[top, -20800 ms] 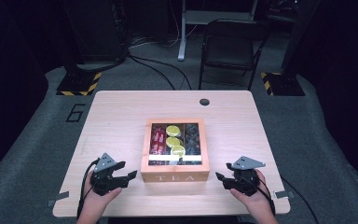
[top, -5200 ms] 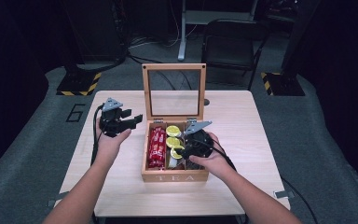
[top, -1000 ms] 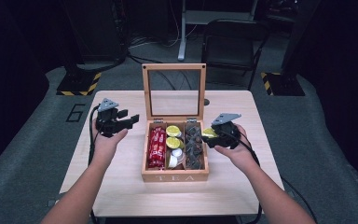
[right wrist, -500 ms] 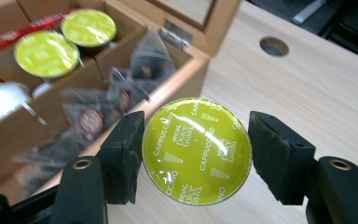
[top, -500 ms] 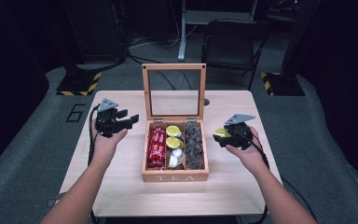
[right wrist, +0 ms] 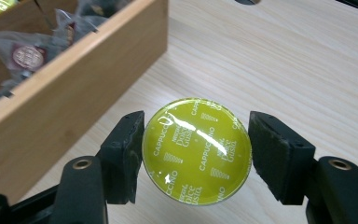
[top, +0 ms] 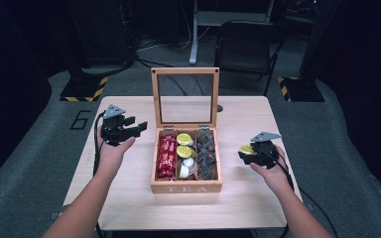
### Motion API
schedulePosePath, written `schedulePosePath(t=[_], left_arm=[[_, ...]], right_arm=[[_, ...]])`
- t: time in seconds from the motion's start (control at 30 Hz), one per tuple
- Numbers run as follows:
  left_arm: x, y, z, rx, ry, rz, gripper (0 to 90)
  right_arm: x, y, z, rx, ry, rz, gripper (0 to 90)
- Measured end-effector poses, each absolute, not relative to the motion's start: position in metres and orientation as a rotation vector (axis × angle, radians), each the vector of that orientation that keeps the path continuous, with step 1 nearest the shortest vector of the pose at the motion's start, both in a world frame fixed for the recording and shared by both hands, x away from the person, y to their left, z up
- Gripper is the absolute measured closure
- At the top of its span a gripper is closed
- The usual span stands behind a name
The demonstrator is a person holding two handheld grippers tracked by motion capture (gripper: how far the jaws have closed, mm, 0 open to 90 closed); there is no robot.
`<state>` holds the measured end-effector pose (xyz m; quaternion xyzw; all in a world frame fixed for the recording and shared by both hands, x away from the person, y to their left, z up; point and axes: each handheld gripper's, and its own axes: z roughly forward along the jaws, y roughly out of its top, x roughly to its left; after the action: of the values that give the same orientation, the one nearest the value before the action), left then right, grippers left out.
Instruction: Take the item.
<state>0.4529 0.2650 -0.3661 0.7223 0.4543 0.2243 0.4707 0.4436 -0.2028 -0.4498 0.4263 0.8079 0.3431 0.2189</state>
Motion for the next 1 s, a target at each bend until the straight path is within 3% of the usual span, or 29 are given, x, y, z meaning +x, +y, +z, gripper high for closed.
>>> schedulePosePath(t=[1.0], left_arm=[[0.453, 0.264, -0.368, 1.776, 1.114, 0.544, 43.4]], right_arm=[[0.433, -0.235, -0.496, 1.387, 2.14, 0.882, 37.0]])
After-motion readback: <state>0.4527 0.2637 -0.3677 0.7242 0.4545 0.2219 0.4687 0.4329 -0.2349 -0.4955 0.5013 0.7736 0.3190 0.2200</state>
